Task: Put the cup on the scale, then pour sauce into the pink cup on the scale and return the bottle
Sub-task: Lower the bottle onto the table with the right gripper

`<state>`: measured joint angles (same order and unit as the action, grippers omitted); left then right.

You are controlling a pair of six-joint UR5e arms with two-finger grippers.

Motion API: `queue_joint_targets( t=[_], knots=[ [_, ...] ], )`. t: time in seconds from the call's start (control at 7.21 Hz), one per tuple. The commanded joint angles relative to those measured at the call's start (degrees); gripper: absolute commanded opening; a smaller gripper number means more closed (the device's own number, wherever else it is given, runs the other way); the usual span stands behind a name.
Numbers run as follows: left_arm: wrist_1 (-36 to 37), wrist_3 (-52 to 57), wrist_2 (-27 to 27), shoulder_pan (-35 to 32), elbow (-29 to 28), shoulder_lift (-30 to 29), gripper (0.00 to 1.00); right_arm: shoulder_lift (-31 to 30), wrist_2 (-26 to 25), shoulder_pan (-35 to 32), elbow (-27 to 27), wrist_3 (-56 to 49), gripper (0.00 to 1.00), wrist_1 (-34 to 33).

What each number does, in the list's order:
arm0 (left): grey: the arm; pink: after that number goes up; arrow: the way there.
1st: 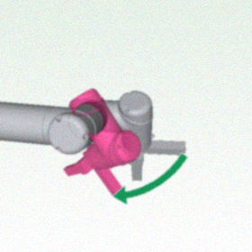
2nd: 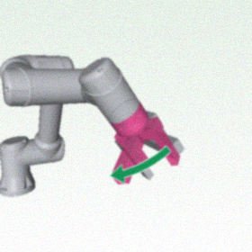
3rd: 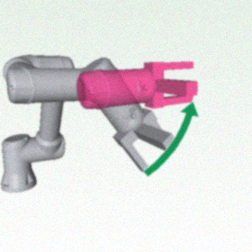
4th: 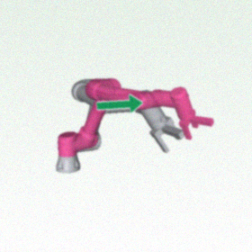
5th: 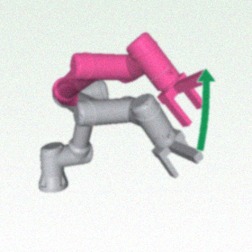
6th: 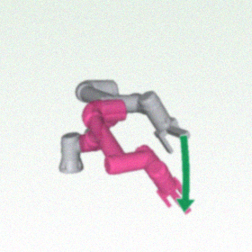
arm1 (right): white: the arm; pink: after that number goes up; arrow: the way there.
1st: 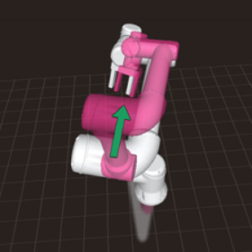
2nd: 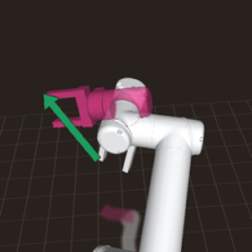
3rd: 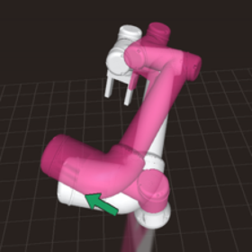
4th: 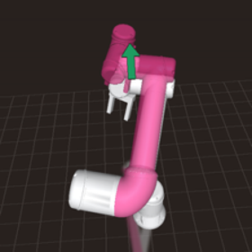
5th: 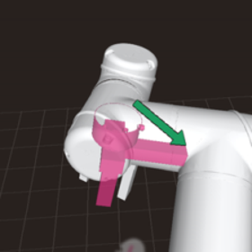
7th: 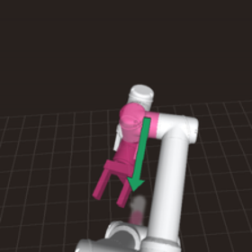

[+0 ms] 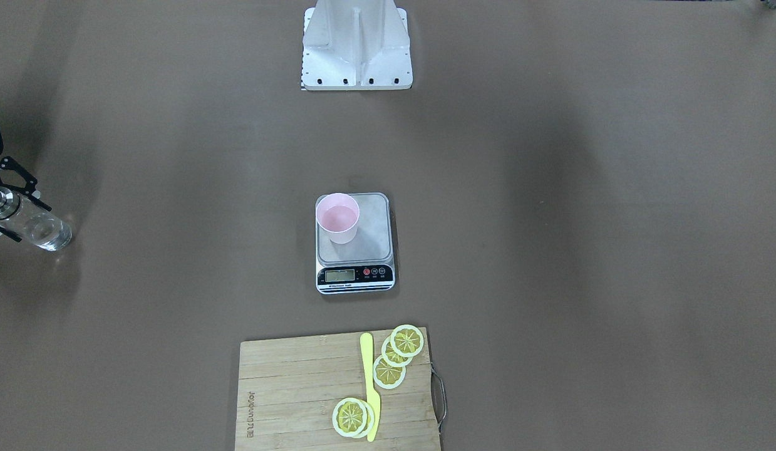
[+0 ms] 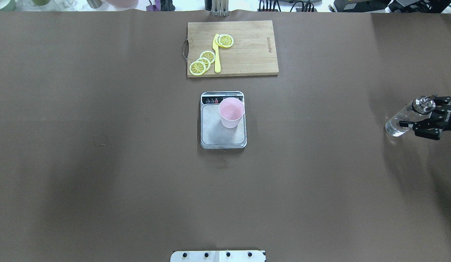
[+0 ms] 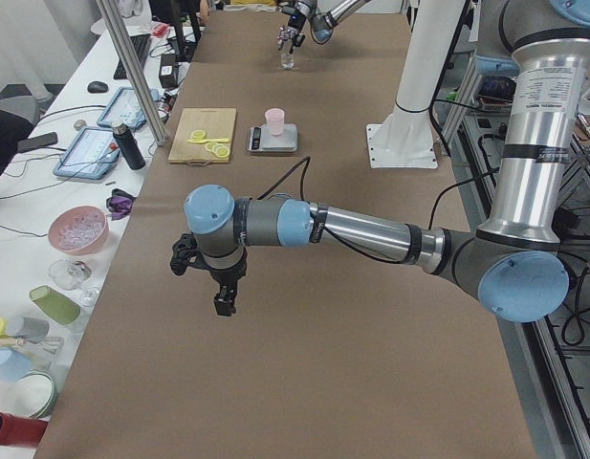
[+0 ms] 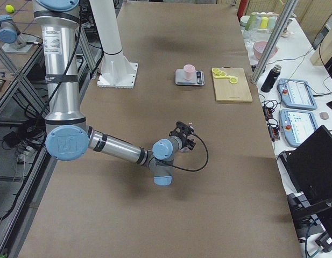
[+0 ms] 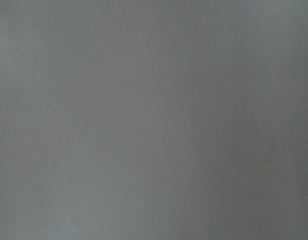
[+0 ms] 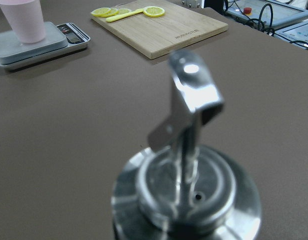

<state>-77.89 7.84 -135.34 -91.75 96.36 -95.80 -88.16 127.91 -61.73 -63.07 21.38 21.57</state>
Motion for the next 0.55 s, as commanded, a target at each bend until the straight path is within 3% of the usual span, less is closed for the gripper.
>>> queue_joint_targets(
  t=[0.0, 0.28, 0.42],
  knots=[
    [-0.2, 0.1, 0.0, 0.1, 0.0, -0.3, 0.99, 0.0, 0.1, 0.2, 0.1, 0.3, 0.59, 0.0],
    [-0.4, 0.1, 0.0, 0.2, -0.3, -0.9, 0.99, 0.1, 0.2, 0.3, -0.3, 0.5, 0.75, -0.1],
    [-0.4, 0.1, 0.1, 0.2, -0.4, -1.0, 0.99, 0.1, 0.5, 0.3, -0.5, 0.7, 0.96, -0.3]
  ],
)
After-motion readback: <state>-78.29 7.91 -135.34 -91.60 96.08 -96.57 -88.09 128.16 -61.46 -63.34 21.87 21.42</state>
